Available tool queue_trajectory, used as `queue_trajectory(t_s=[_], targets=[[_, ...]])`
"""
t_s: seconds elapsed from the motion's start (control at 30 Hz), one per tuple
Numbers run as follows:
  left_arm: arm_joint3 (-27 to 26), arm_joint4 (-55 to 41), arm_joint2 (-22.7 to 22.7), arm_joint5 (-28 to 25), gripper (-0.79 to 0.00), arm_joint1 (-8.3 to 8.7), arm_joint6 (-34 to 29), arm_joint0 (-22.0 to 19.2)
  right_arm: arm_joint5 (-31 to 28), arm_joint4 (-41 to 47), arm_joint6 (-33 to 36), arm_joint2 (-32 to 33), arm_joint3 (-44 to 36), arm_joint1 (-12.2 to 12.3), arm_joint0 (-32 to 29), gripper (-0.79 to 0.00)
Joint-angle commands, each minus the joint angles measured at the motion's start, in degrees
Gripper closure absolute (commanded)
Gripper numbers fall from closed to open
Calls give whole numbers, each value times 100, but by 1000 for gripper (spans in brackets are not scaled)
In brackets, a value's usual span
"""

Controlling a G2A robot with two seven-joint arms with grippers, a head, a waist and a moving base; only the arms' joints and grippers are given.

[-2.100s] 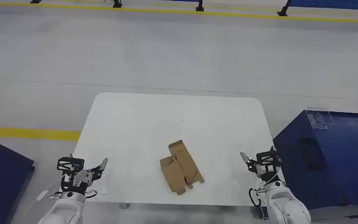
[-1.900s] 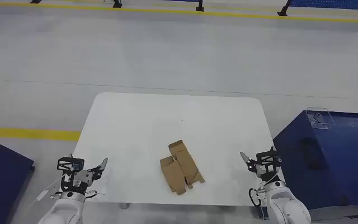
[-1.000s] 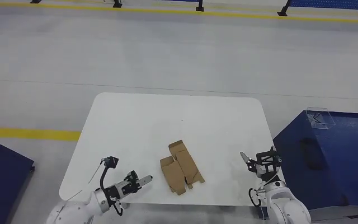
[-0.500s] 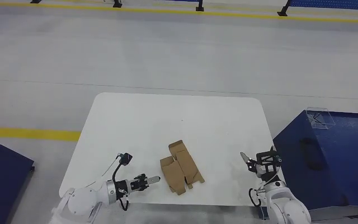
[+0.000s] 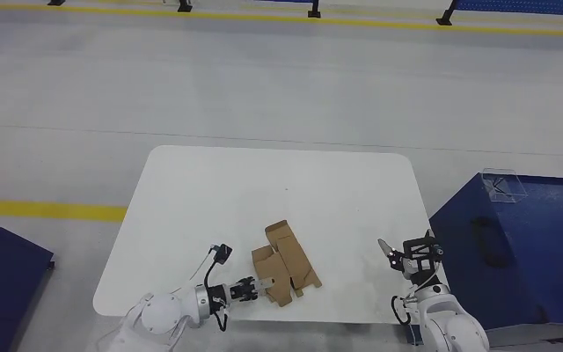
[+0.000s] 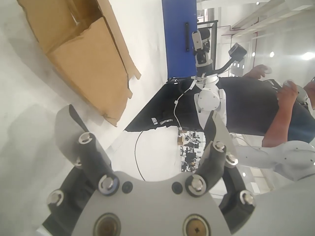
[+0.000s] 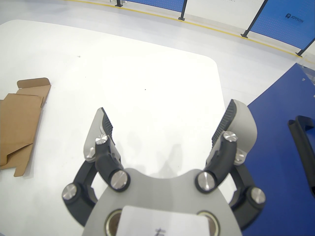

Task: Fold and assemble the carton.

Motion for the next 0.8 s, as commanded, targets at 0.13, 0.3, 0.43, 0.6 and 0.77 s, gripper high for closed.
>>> queue_trajectory(t_s=[0.13, 0.3, 0.43, 0.6, 0.77], targets=[[450, 110, 261, -40, -628, -67, 304, -274, 0, 0, 0, 0, 0, 0, 0, -785], [786, 38, 447, -31, -366, -125, 405, -494, 0, 0, 0, 0, 0, 0, 0, -785], [1160, -307, 592, 63, 0, -208, 557, -673, 0, 0, 0, 0, 0, 0, 0, -785], [1379, -781, 613, -225, 0, -248, 304, -835, 0, 0, 0, 0, 0, 0, 0, -785], [799, -1295, 395, -347, 0, -192, -360, -935, 0, 0, 0, 0, 0, 0, 0, -785]])
